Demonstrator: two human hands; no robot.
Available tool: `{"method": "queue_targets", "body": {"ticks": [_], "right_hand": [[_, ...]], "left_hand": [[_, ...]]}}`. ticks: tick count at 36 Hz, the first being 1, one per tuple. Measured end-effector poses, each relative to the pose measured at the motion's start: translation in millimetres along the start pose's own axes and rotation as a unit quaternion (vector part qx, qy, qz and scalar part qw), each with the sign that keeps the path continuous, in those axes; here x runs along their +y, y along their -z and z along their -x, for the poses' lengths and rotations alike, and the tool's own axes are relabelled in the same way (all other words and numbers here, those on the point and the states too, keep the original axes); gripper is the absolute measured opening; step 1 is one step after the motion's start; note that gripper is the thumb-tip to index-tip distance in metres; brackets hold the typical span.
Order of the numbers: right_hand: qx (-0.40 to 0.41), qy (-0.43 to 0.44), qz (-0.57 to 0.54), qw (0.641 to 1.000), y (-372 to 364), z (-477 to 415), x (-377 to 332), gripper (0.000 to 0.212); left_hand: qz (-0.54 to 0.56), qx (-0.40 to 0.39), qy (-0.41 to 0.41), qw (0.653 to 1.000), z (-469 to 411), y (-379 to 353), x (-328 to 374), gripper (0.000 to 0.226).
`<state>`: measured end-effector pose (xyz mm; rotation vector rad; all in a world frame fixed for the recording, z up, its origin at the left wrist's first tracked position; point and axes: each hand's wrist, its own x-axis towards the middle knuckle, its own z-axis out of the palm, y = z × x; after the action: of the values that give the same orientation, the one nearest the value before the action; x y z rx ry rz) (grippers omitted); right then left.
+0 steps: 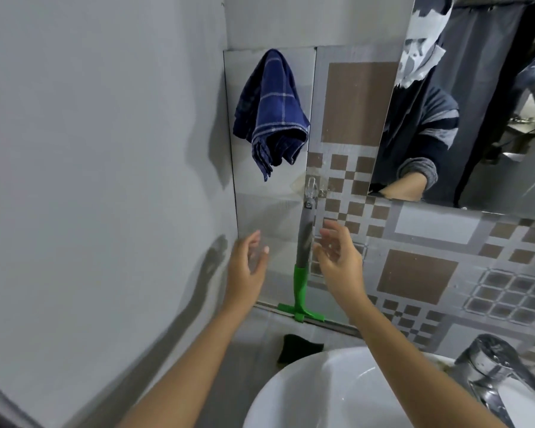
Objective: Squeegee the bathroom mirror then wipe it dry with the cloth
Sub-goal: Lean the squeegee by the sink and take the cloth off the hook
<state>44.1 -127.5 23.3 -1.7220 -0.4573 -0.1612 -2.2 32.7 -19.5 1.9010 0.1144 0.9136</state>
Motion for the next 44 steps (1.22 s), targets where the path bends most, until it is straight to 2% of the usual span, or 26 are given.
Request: {"method": "queue_targets", "body": {"ticks": [4, 7, 12, 19, 28, 34, 37, 40, 44], "right_hand": [[0.046, 0.094, -0.007, 0.994, 3.1, -24.8, -53.4, 0.036], [0.071, 0.158, -0.014, 0.985, 1.0, -46.9, -99.3, 0.034], [0.061, 0.202, -0.010, 0.977, -11.4, -79.4, -156.6, 0.039], [0.032, 0.173, 0.036, 0.984, -30.0, -101.7, -169.9, 0.049], [0.027, 0.193, 0.073, 0.978, -18.6, -114.8, -178.6, 0.037], [0.006, 0.248, 0.174, 0.953, 7.0, -123.4, -216.7, 0.031], [-0.024, 0.283, 0.229, 0.931, 22.7, -118.9, -240.8, 0.031], [-0.040, 0.298, 0.257, 0.919, 43.1, -107.1, -260.3, 0.032], [-0.057, 0.287, 0.247, 0.924, 77.7, -80.7, -269.3, 0.031]], "left_hand": [[0.029, 0.131, -0.089, 0.987, -55.7, 27.1, 57.9, 0.023], [0.040, 0.169, -0.138, 0.975, -102.2, 43.8, 102.3, 0.026], [0.029, 0.072, -0.149, 0.986, -157.7, 57.0, 149.8, 0.038], [-0.006, -0.037, -0.180, 0.983, -192.6, 53.8, 157.6, 0.040], [-0.035, -0.027, -0.212, 0.976, -206.6, 46.8, 152.5, 0.041], [-0.036, -0.001, -0.206, 0.978, -208.4, 45.6, 159.0, 0.035], [-0.034, 0.012, -0.196, 0.980, -201.5, 47.9, 170.7, 0.040], [-0.040, -0.003, -0.227, 0.973, -189.4, 53.4, 192.2, 0.046], [-0.038, -0.055, -0.274, 0.959, -168.5, 57.3, 220.4, 0.051]]}}
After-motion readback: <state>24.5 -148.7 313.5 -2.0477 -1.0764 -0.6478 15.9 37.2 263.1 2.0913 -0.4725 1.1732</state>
